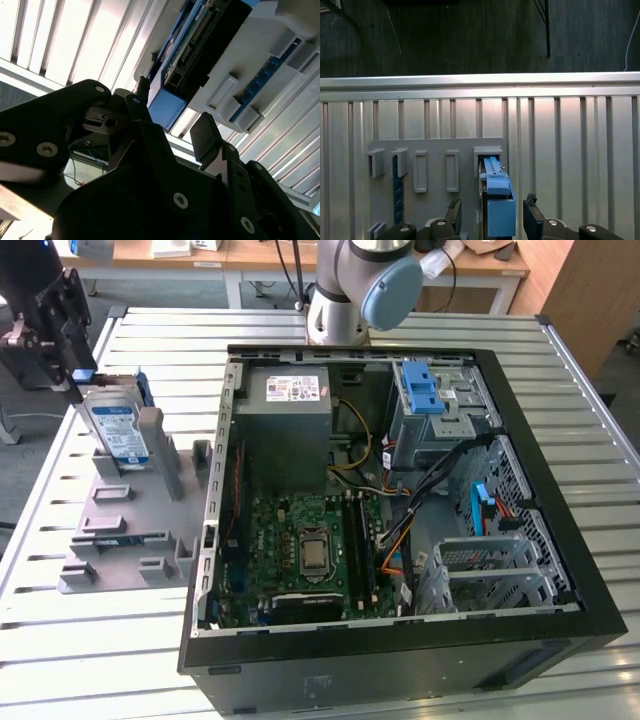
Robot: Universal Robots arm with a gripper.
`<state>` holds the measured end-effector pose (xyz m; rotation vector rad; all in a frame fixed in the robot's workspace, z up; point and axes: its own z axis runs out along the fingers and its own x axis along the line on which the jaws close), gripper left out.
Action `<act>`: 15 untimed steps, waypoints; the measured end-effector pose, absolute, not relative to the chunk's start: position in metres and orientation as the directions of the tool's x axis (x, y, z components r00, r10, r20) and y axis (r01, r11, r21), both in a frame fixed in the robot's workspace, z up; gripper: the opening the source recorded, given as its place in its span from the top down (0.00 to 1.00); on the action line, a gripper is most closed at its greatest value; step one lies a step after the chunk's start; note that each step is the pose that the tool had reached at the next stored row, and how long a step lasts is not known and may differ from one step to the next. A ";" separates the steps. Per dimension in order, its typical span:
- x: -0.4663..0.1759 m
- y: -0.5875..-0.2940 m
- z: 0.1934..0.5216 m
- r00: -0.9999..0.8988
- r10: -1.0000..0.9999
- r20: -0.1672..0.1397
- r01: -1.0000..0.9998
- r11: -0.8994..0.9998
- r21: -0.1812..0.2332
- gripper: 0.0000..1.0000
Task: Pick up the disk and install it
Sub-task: 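Pick up the disk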
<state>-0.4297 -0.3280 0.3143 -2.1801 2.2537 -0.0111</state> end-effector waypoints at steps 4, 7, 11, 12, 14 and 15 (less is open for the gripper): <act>-0.430 -0.327 0.309 -0.033 -0.999 0.001 -0.999 0.033 -0.009 0.40; -0.430 -0.326 0.305 -0.033 -0.999 0.008 -0.999 0.033 -0.009 0.40; -0.430 -0.326 0.298 -0.033 -0.999 0.009 -0.999 0.033 -0.009 0.40; -0.430 -0.326 0.296 -0.033 -0.999 0.009 -0.999 0.033 -0.008 0.40; -0.430 -0.326 0.296 -0.033 -0.999 0.008 -0.999 0.033 -0.008 0.40; -0.430 -0.326 0.296 -0.033 -0.999 0.008 -0.999 0.033 -0.008 0.40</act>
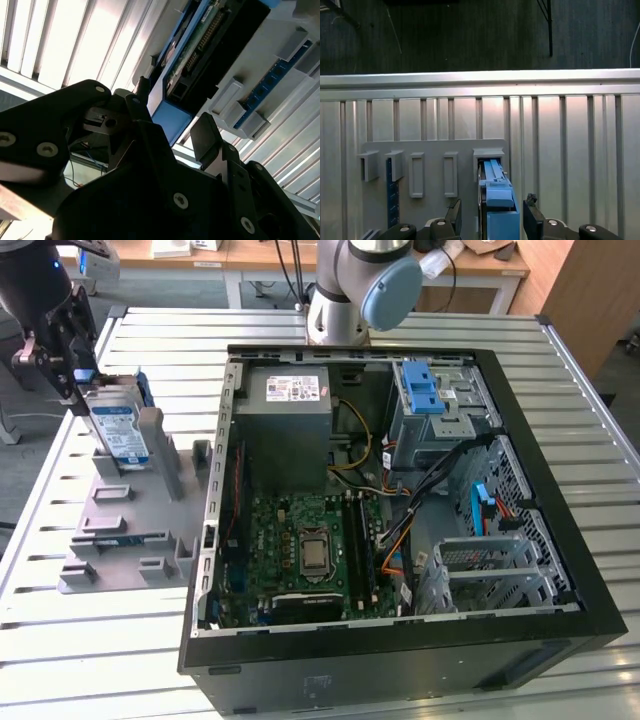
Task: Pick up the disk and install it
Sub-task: 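Pick up the disk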
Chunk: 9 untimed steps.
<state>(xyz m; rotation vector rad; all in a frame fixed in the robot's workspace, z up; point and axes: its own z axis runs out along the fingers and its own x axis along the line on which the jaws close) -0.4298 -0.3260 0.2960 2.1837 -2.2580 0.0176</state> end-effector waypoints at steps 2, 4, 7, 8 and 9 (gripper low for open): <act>-0.430 -0.326 0.296 -0.033 -0.999 0.008 -0.999 0.033 -0.008 0.40; -0.430 -0.325 0.295 -0.033 -0.999 0.008 -0.999 0.033 -0.008 0.40; -0.430 -0.325 0.293 -0.033 -0.999 0.008 -0.999 0.033 -0.008 0.40; -0.430 -0.325 0.291 -0.033 -0.999 0.008 -0.999 0.033 -0.008 0.40; -0.430 -0.325 0.289 -0.033 -0.999 0.008 -0.999 0.033 -0.008 0.40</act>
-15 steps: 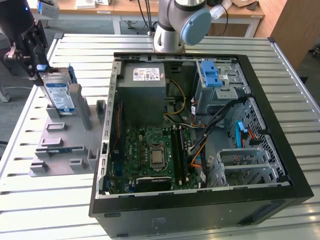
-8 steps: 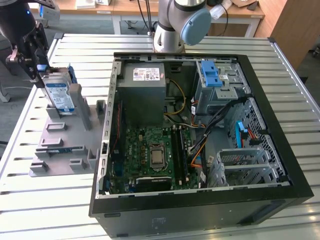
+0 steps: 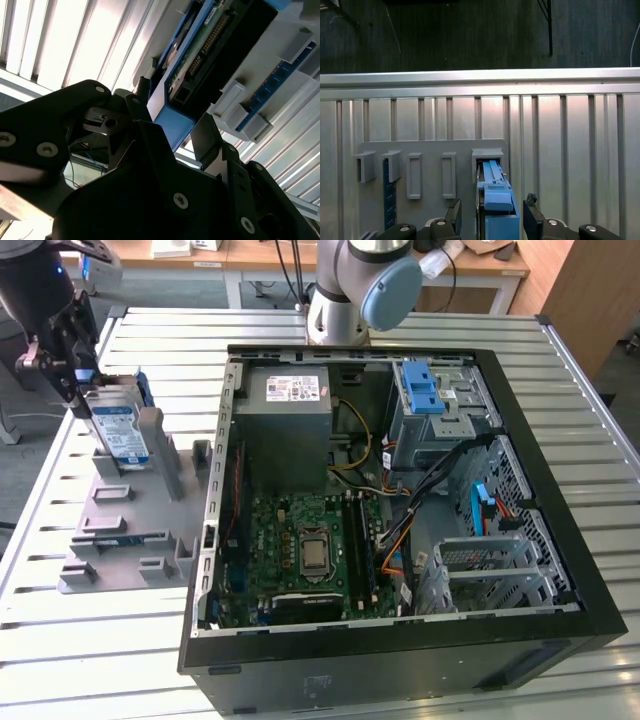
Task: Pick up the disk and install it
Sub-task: 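Pick up the disk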
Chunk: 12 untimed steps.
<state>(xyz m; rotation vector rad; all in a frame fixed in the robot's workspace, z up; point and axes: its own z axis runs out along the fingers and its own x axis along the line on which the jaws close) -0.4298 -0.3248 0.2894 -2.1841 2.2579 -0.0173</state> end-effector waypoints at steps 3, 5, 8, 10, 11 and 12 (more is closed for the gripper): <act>-0.430 -0.325 0.285 -0.033 -0.999 0.008 -0.999 0.033 -0.008 0.40; -0.430 -0.325 0.285 -0.033 -0.999 0.009 -0.999 0.033 -0.008 0.41; -0.430 -0.325 0.285 -0.033 -0.999 0.009 -0.999 0.033 -0.008 0.47; -0.430 -0.325 0.285 -0.033 -0.999 0.009 -0.999 0.033 -0.008 0.54; -0.430 -0.325 0.285 -0.033 -0.999 0.009 -0.999 0.033 -0.008 0.54; -0.430 -0.325 0.285 -0.033 -0.999 0.009 -0.999 0.033 -0.008 0.54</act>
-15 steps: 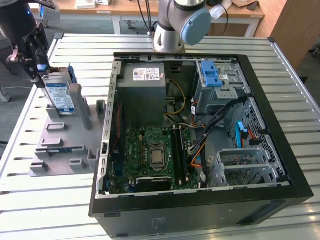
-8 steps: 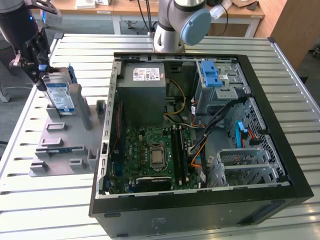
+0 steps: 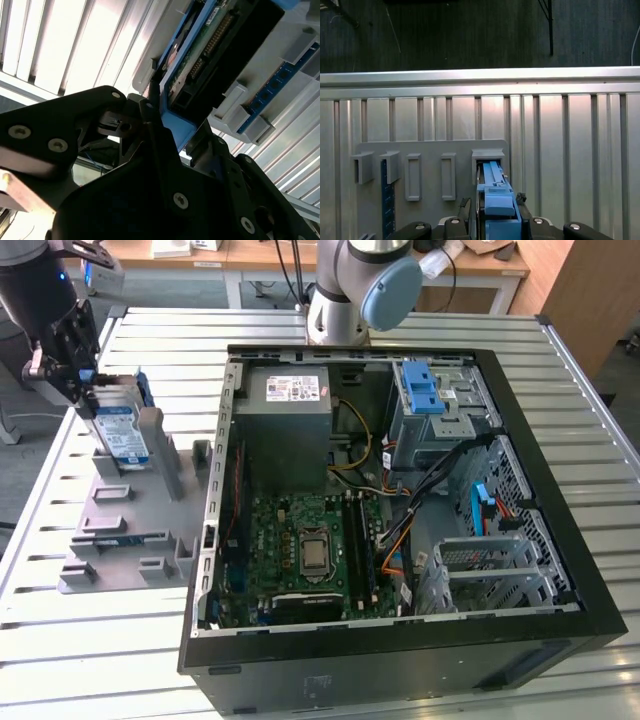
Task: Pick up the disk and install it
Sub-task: 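Pick up the disk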
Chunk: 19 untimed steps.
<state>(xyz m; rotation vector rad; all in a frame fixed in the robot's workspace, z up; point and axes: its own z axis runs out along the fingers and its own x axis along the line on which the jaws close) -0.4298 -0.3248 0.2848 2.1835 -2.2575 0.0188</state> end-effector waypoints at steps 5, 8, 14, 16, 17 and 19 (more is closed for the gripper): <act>-0.430 -0.325 0.285 -0.033 -0.999 0.009 -0.999 0.033 -0.008 0.62; -0.430 -0.325 0.285 -0.033 -0.999 0.009 -0.999 0.033 -0.008 0.62; -0.430 -0.325 0.285 -0.033 -0.999 0.009 -0.999 0.033 -0.008 0.61; -0.430 -0.325 0.285 -0.033 -0.999 0.009 -0.999 0.033 -0.008 0.55; -0.430 -0.326 0.285 -0.033 -0.999 0.009 -0.999 0.033 -0.008 0.55; -0.430 -0.328 0.285 -0.033 -0.999 0.009 -0.999 0.033 -0.008 0.55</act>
